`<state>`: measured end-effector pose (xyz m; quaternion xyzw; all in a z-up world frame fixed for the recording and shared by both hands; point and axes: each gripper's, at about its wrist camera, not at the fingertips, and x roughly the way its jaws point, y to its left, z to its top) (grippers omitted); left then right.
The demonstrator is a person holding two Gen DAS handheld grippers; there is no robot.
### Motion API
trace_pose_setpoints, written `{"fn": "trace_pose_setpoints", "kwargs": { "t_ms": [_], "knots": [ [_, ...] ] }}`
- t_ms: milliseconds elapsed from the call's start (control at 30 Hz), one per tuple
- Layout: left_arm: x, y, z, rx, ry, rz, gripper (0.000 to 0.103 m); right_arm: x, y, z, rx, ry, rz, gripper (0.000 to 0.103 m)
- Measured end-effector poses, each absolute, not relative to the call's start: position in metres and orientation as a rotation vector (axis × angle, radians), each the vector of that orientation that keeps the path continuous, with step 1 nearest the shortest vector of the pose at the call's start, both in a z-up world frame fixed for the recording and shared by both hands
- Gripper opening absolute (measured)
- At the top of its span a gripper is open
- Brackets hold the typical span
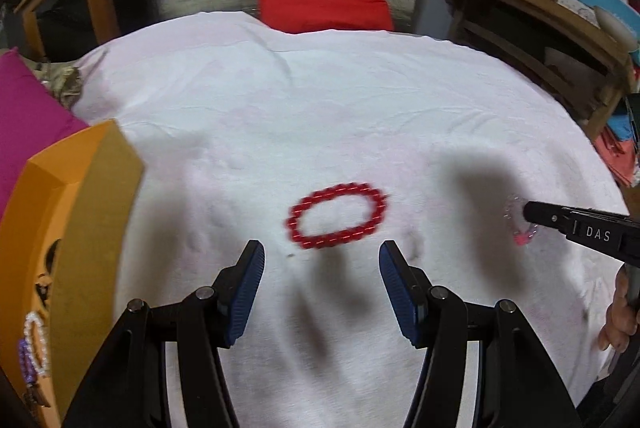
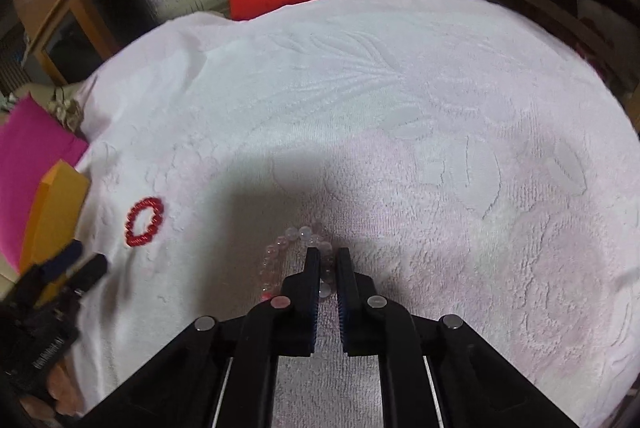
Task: Organize jewelry
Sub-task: 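Grasp the pink crystal bracelet with the right tool while the left tool approaches the red bead bracelet, then grasp and lift the red bead bracelet with the left tool while the right tool lifts the pink bracelet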
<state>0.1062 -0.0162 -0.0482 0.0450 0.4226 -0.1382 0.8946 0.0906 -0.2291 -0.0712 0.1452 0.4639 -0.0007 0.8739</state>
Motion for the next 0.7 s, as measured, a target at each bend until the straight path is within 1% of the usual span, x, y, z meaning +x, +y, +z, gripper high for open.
{"fn": "trace_pose_setpoints", "kwargs": {
  "t_ms": [267,333,367,433,533,600,700],
  "knots": [
    [0.125,-0.036,-0.066,0.043,0.908,-0.35,0.061,0.085,-0.242,-0.07,0.399,0.967,0.024,0.009],
    [0.131,-0.036,-0.071,0.011,0.926,-0.36,0.058,0.089,-0.243,-0.071,0.411,0.974,0.026,0.009],
    [0.133,-0.035,-0.072,-0.001,0.93,-0.361,0.053,0.09,-0.242,-0.071,0.414,0.976,0.027,0.009],
    [0.135,-0.037,-0.073,0.004,0.92,-0.349,0.047,0.091,-0.243,-0.071,0.419,0.978,0.025,0.009],
    [0.139,-0.038,-0.073,0.008,0.906,-0.344,0.035,0.09,-0.244,-0.073,0.433,0.984,0.026,0.009],
    [0.143,-0.04,-0.076,-0.004,0.924,-0.363,0.021,0.09,-0.245,-0.074,0.437,0.988,0.025,0.009],
    [0.143,-0.045,-0.078,0.006,0.93,-0.368,0.02,0.089,-0.245,-0.075,0.436,0.988,0.023,0.009]
  ]
}}
